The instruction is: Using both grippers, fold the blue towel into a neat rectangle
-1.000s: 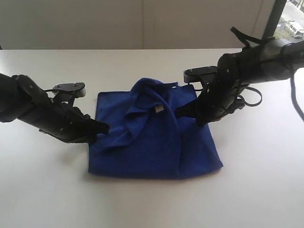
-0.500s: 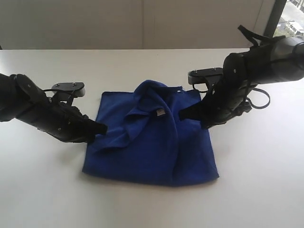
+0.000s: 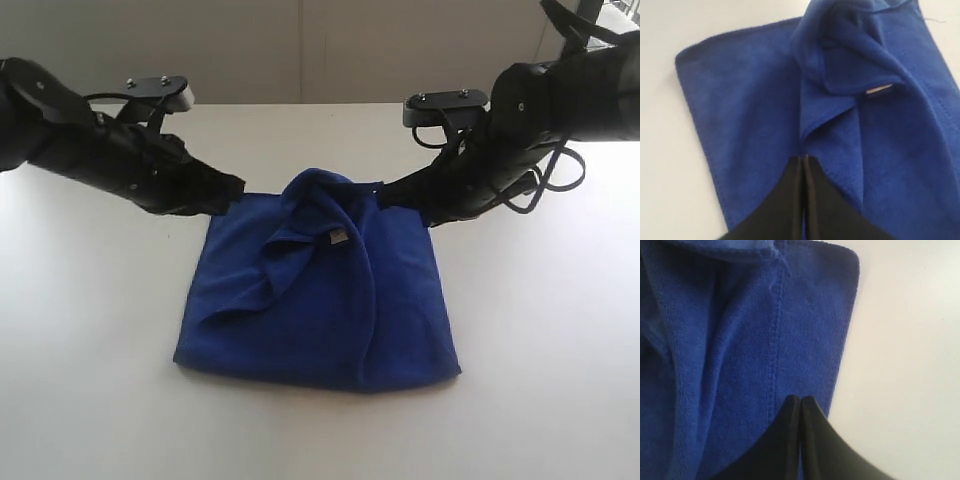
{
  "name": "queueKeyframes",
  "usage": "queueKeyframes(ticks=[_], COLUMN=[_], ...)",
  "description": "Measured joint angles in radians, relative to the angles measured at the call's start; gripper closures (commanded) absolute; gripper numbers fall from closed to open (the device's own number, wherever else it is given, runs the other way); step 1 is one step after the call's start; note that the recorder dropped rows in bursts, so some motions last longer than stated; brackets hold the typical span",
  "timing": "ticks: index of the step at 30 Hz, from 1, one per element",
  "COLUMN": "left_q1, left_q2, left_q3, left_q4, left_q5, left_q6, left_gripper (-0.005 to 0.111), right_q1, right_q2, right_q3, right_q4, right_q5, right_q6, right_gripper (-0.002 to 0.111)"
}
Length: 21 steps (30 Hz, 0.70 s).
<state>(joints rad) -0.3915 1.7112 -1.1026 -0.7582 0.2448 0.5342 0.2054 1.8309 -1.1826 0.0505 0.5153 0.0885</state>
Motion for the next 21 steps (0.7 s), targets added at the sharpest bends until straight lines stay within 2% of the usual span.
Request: queueKeyframes(ticks=[6,11,13,18,21], left_q1=[-0.078,-0.155,-0.177,-0.214,-0.223], left_q2=[0.076,0.164,0.197,0.252,0.28], left_q3=[-0.11,-0.162,-0.177,-0.201,-0.218], left_q4=[0.0,0.0,0.002,0.006,0.012], left_q5=[0.002,-0.054,-0.083,-0.129,-0.145], left_q6=[0.035,0.045,0.045,0.047,0.047], left_gripper=[0.107,0.106,0.101,0.07,0.059], right_q1=[-0.046,-0.09,-0.1,-0.106,-0.106], right_q2=[0.002,0.002,0.005,0.02,0.029], right_q3=[-0.023,-0.023,-0.023,-0.023,-0.023], right_q4=[0.0,0.0,0.0,0.0,0.0], right_q5=[0.001,0.005,0.005,0.011,0.011], right_q6=[0.0,0.001,0.001,0.002,0.002], right_gripper=[0.108,0.108,0.108,0.108,0.108])
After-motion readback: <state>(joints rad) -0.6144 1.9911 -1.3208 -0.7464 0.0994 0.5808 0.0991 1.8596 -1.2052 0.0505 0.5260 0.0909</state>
